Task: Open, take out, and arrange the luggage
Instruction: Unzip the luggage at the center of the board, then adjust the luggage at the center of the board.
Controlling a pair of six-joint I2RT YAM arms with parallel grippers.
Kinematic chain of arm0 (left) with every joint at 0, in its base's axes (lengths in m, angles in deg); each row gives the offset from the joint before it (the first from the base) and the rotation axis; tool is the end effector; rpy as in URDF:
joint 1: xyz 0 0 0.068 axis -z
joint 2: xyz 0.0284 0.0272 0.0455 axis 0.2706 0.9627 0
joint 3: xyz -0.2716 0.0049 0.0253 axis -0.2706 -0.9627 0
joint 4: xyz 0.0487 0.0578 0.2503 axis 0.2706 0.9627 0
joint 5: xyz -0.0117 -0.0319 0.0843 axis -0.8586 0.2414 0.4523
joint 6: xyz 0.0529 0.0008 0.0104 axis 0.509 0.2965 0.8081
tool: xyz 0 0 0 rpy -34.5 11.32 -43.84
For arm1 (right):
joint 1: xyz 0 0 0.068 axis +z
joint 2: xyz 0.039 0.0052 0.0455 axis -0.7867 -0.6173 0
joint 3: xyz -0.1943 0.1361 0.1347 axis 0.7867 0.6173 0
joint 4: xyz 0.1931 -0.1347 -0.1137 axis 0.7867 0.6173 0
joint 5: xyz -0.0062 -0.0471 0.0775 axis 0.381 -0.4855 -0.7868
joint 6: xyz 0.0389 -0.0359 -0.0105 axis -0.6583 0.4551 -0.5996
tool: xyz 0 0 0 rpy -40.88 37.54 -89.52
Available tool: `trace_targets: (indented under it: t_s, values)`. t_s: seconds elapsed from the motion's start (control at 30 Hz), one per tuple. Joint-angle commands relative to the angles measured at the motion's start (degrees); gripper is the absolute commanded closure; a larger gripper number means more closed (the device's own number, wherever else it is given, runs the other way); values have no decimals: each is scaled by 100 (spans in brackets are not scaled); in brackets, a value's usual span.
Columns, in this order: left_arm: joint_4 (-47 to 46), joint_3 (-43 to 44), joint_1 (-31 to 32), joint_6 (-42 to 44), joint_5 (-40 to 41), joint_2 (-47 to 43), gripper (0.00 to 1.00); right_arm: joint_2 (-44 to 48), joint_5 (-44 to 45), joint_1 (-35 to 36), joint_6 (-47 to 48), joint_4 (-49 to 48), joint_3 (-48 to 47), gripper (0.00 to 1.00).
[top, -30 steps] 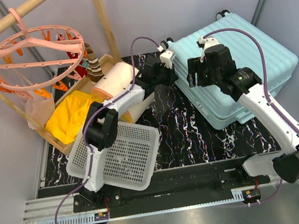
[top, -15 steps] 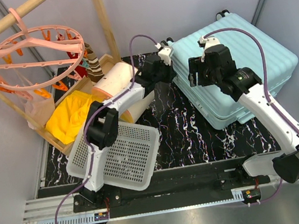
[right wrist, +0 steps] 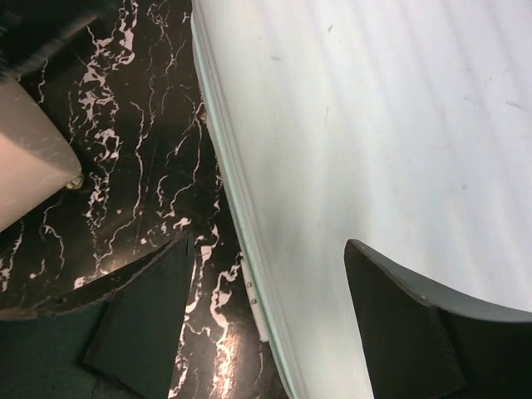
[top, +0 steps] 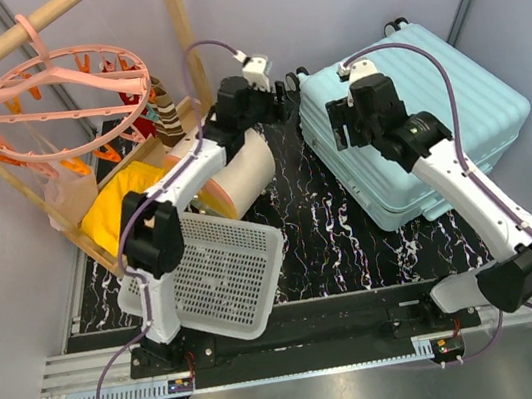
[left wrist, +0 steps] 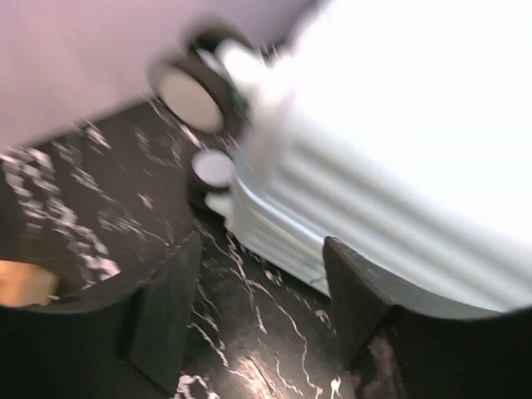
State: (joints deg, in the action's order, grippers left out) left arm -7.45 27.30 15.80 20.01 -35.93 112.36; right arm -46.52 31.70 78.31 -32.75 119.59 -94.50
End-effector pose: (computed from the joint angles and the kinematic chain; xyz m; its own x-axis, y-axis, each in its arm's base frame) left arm 0.4236 -0.2674 0.3100 -0.3338 -0.0089 -0.9426 0.6180 0.7530 -0.2260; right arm 0.2617 0.1176 0.4025 -0.5033 -0.1972 -0.8413 -0.1678 0.9774 -0.1287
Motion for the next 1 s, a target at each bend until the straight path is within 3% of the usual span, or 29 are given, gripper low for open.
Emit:
trace_targets:
  t_s: [0.0,0.17,0.27,0.4,0.5,0.7,0.97]
  values:
    - [1,440,-215,-390,474,-773,27,-583,47,28,523,-243,-717,18]
    - [679,416,-347,-576,272,-1229,21,-1995,-464,2,566,-252,-2133,11]
    - [802,-198,-364,-480,290,-1862,19,-2839,-779,-59,628,-200,-3223,4]
    - [960,-1094,-400,-330,185,-2627,17,-4037,-1053,-182,830,187,-4908,3]
    - [1127,-1552,-426,-374,149,-3084,17,-4749,-1167,-341,742,205,-5639,2]
    - [1558,-2282,-444,-339,79,-3946,16,-5998,-1229,-473,1190,-163,-6784,1]
    - [2024,-2652,-479,-224,26,-4447,15,-6781,-1280,-481,1796,-410,-7233,0]
